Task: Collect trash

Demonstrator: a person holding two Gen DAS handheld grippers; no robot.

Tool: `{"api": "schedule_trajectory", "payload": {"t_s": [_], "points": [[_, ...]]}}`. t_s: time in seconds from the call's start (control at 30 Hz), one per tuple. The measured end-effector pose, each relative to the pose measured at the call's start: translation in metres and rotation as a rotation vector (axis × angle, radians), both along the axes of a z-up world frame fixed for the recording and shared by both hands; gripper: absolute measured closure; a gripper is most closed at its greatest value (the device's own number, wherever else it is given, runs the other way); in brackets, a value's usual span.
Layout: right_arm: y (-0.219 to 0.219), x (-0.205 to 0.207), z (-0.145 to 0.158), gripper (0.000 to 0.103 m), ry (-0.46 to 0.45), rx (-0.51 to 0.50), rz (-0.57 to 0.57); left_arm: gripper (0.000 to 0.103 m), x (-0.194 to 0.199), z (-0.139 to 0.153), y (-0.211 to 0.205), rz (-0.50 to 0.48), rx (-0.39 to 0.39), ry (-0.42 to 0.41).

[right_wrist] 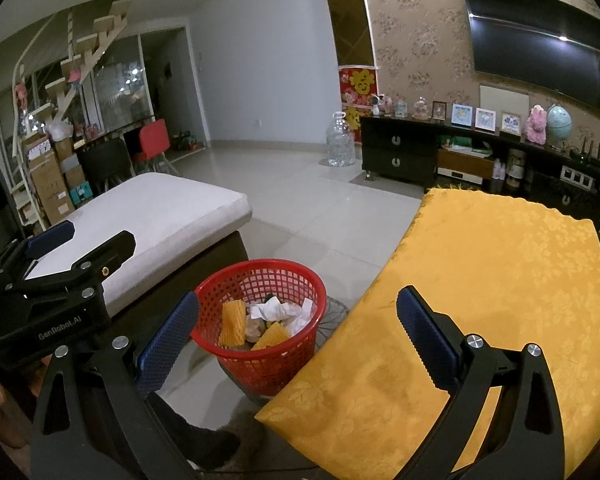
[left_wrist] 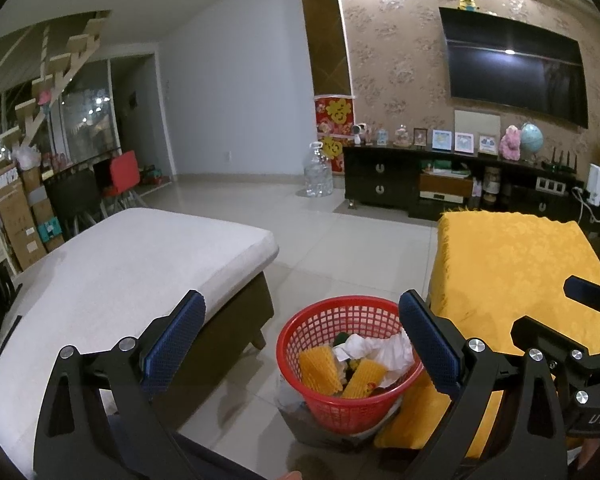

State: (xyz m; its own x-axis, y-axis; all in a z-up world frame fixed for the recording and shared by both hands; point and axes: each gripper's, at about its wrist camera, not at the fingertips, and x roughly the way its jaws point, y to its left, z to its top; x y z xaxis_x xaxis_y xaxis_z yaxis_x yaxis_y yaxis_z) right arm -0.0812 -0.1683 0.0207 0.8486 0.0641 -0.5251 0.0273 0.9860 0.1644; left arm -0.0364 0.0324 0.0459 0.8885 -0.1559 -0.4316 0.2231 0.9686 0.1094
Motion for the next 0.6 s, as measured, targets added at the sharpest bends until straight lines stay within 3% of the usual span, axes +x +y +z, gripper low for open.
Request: {"api": "schedule_trajectory", "payload": {"t_s": [0.6], "points": [[0.0017, -0.0012, -0.0012, 0.007, 0.001, -0.002, 0.000, 0.009, -0.0005, -0.0007, 0.0003, -0.002, -0.002, 0.002]]}}
